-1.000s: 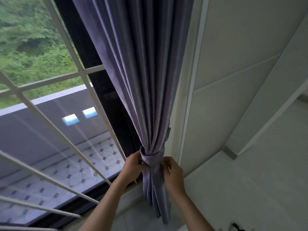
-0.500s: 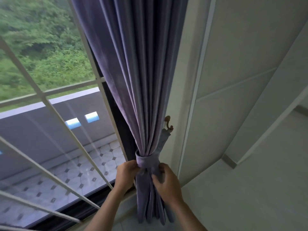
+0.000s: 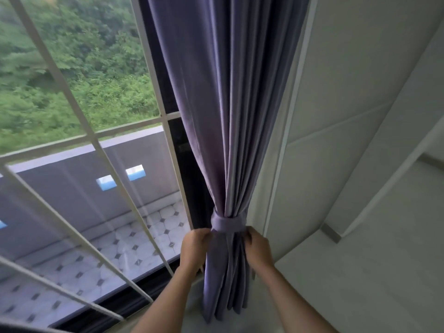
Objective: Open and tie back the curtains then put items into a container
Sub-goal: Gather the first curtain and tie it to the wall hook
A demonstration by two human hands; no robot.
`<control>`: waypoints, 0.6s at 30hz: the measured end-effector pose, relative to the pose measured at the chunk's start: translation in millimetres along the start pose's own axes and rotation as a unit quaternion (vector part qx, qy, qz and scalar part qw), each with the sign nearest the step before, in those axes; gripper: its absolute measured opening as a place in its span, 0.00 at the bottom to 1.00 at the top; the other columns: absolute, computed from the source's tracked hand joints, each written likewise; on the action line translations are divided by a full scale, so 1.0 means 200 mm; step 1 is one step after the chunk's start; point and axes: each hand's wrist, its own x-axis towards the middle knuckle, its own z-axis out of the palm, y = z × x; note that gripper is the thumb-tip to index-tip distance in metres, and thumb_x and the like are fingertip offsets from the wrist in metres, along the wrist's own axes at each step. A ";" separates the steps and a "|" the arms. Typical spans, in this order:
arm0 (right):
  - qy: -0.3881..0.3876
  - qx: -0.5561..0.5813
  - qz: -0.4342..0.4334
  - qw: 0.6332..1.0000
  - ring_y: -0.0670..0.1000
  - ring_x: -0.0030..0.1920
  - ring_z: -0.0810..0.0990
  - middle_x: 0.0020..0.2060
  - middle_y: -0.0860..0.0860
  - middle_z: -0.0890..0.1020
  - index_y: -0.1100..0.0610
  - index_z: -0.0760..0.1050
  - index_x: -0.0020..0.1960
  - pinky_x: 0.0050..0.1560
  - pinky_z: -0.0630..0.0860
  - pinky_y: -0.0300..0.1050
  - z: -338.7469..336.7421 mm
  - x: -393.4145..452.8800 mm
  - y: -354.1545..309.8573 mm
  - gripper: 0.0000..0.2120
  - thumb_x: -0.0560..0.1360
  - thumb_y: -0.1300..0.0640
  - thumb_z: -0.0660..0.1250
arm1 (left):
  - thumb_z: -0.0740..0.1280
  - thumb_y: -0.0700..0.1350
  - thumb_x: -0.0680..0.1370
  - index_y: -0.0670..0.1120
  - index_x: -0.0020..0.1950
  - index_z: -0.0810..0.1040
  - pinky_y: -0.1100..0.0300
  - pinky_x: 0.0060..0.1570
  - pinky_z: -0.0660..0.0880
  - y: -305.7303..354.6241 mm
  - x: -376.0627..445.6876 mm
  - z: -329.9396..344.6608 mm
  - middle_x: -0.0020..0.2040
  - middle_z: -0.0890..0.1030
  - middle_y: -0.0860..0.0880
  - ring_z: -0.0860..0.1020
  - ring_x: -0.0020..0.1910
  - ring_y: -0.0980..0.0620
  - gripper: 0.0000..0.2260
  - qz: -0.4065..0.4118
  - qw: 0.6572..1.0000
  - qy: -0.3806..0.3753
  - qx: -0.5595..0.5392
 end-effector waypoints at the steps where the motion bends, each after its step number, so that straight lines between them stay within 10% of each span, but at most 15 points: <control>1: -0.005 0.002 0.008 1.000 0.60 0.43 0.80 0.41 0.55 0.82 0.56 0.74 0.49 0.36 0.67 0.47 0.01 0.00 -0.03 0.08 0.80 0.56 0.57 | 0.66 0.43 0.76 0.46 0.31 0.70 0.61 0.27 0.58 0.04 0.00 0.00 0.30 0.67 0.53 0.65 0.29 0.53 0.13 0.001 1.000 0.003 0.017; 8: 0.027 0.018 0.020 0.999 0.56 0.37 0.77 0.35 0.50 0.80 0.48 0.65 0.38 0.28 0.63 0.38 0.02 -0.07 -0.05 0.12 0.78 0.52 0.63 | 0.67 0.46 0.74 0.46 0.41 0.67 0.52 0.34 0.72 0.18 -0.09 0.08 0.43 0.70 0.50 0.72 0.36 0.48 0.10 -0.057 0.993 0.083 -0.054; 18: -0.017 -0.027 0.022 0.999 0.61 0.47 0.80 0.45 0.59 0.83 0.59 0.74 0.56 0.38 0.66 0.45 -0.05 -0.08 0.07 0.12 0.82 0.54 0.55 | 0.65 0.34 0.74 0.43 0.41 0.74 0.67 0.35 0.70 0.18 -0.01 0.23 0.39 0.77 0.49 0.75 0.36 0.53 0.05 0.042 0.989 -0.023 -0.143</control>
